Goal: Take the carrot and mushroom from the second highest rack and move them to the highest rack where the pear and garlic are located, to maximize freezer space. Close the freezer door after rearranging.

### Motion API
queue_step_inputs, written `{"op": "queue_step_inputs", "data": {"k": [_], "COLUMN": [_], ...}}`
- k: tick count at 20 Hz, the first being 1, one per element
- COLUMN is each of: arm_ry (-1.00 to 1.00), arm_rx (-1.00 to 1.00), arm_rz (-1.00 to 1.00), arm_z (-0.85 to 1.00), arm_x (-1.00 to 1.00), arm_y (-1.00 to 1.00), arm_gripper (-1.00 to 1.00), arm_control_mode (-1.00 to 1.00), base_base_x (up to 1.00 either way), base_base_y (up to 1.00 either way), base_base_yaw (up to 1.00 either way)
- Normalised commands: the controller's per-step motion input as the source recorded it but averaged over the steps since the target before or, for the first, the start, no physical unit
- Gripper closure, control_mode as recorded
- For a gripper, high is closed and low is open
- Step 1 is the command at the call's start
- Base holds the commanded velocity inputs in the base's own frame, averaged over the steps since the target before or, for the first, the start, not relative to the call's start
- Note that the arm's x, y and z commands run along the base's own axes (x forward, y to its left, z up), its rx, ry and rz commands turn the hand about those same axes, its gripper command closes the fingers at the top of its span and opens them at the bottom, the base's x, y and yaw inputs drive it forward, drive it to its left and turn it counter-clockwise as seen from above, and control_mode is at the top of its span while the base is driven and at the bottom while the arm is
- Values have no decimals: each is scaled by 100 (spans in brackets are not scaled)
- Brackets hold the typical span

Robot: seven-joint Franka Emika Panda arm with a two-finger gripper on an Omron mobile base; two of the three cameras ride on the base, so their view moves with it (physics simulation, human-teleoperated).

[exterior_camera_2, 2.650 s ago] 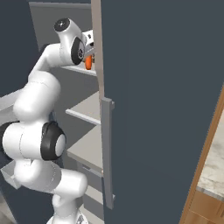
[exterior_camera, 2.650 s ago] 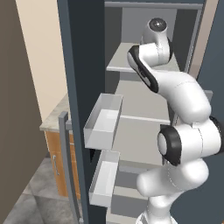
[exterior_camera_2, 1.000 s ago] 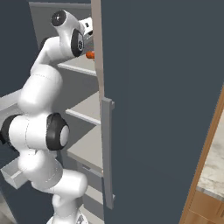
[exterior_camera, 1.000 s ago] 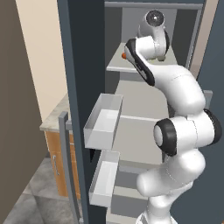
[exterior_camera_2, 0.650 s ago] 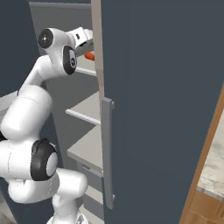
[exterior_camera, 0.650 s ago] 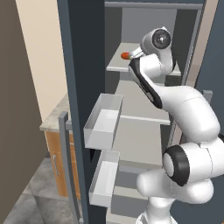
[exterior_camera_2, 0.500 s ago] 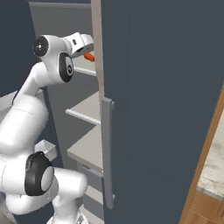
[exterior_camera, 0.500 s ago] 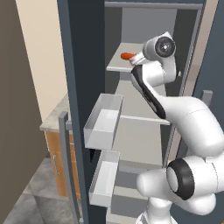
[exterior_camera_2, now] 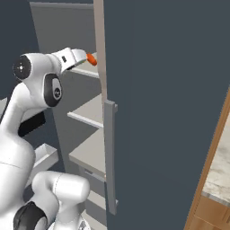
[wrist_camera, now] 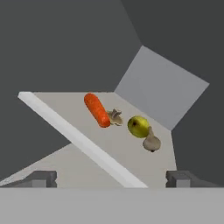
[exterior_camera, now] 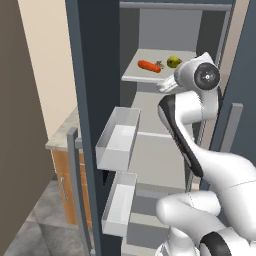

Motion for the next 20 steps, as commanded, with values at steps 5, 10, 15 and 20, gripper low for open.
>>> {"op": "queue_step_inputs", "data": {"k": [5,10,15,20], "arm_ry": [20,41,34,5], "arm_rx": [0,0,0,0], "arm_rz": [0,0,0,0], "arm_z": [-10,-5,-20,-14], "arm_x": [-71,-38,-18,-22], "arm_y": [0,0,0,0], "arm_gripper": [-100,-100,-100,-100], "arm_control_mode": [-100,-100,-100,100], "base_base_x": [0,0,0,-23], "base_base_y": [0,0,0,0], "base_base_yaw": [0,0,0,0]}}
